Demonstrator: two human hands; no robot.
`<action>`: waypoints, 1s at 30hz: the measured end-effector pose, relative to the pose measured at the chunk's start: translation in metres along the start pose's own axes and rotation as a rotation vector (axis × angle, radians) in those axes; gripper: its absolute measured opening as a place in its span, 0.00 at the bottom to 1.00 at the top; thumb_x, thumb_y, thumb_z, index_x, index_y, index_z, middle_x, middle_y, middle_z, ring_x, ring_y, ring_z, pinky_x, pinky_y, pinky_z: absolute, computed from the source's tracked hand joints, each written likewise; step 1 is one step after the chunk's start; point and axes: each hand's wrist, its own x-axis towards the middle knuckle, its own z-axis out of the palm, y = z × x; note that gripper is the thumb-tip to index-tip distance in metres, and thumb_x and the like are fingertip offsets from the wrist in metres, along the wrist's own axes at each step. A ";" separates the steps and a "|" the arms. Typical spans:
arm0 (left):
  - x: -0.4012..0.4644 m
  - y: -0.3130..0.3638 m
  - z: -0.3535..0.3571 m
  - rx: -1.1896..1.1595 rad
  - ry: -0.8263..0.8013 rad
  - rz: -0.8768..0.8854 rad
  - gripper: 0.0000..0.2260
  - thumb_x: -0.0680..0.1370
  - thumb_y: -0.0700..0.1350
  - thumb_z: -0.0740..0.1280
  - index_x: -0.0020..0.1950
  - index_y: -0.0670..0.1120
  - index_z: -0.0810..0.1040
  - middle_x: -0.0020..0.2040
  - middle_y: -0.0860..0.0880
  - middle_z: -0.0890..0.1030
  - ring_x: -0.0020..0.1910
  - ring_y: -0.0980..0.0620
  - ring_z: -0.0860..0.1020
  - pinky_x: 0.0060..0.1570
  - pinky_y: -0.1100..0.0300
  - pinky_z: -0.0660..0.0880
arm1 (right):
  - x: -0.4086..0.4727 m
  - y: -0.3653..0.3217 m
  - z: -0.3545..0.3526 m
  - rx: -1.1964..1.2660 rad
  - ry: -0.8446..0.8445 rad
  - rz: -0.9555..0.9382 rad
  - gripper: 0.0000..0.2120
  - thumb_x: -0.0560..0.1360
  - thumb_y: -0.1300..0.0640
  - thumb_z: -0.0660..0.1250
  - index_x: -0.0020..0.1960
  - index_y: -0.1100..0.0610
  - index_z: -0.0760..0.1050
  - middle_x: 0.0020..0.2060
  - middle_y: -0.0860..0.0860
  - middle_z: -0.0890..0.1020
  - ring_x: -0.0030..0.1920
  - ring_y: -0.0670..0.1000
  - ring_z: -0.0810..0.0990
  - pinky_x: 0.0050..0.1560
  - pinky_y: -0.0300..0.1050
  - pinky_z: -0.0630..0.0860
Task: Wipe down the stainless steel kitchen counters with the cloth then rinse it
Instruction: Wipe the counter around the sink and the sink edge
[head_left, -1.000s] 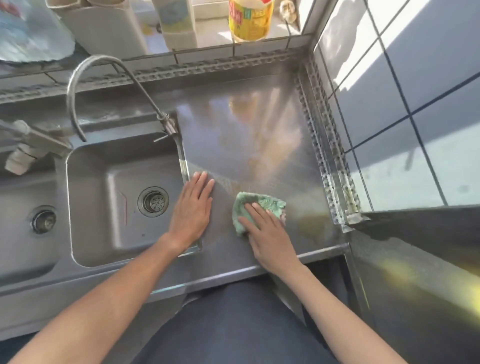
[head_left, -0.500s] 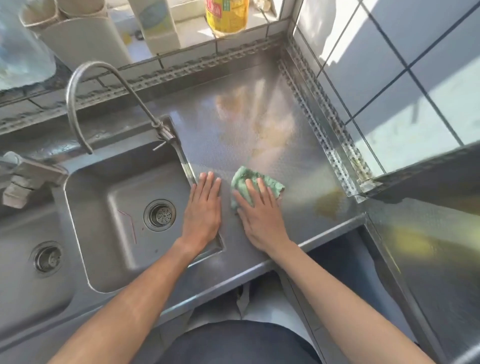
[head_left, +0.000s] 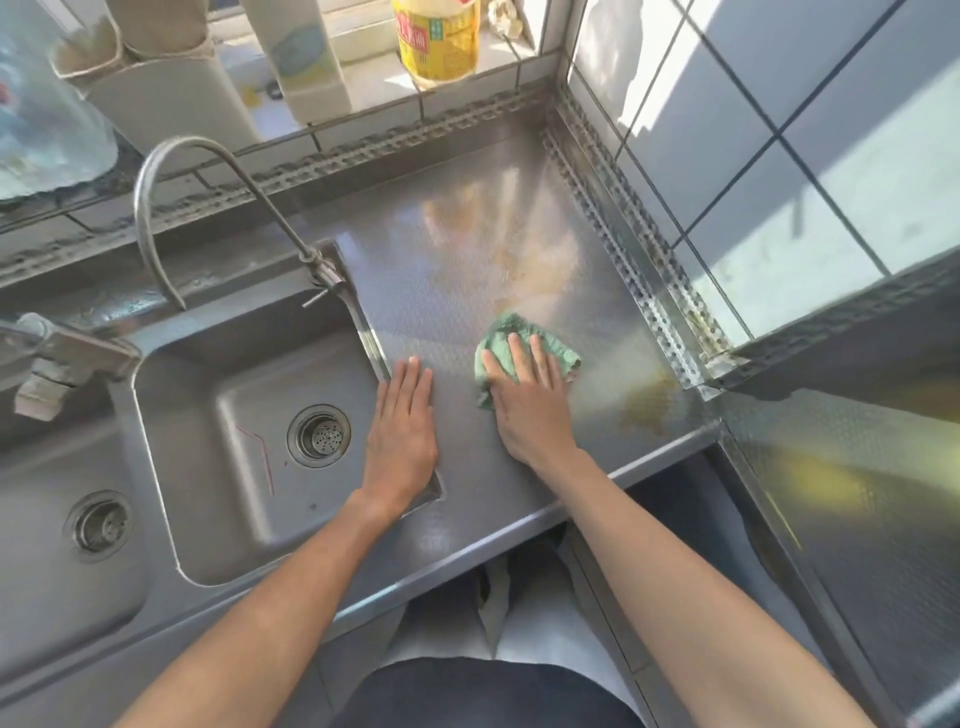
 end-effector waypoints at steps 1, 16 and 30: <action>0.000 0.001 0.000 0.000 -0.001 -0.005 0.24 0.88 0.38 0.54 0.85 0.39 0.56 0.86 0.42 0.54 0.86 0.45 0.47 0.85 0.48 0.45 | -0.008 -0.006 0.004 -0.006 -0.011 -0.076 0.24 0.85 0.55 0.54 0.81 0.48 0.59 0.82 0.56 0.54 0.82 0.63 0.46 0.81 0.61 0.47; -0.007 0.052 0.014 -0.022 -0.033 -0.135 0.29 0.87 0.48 0.58 0.85 0.37 0.54 0.87 0.41 0.49 0.86 0.44 0.43 0.85 0.48 0.42 | -0.030 0.068 -0.016 0.031 0.020 0.038 0.28 0.84 0.58 0.56 0.82 0.48 0.56 0.83 0.54 0.52 0.82 0.60 0.42 0.82 0.60 0.45; -0.008 0.057 0.027 0.010 0.011 -0.176 0.32 0.85 0.53 0.52 0.85 0.37 0.53 0.87 0.42 0.48 0.87 0.46 0.42 0.85 0.48 0.42 | -0.069 0.174 -0.023 -0.052 0.007 -0.020 0.32 0.81 0.62 0.63 0.81 0.50 0.58 0.82 0.56 0.55 0.82 0.60 0.45 0.81 0.57 0.45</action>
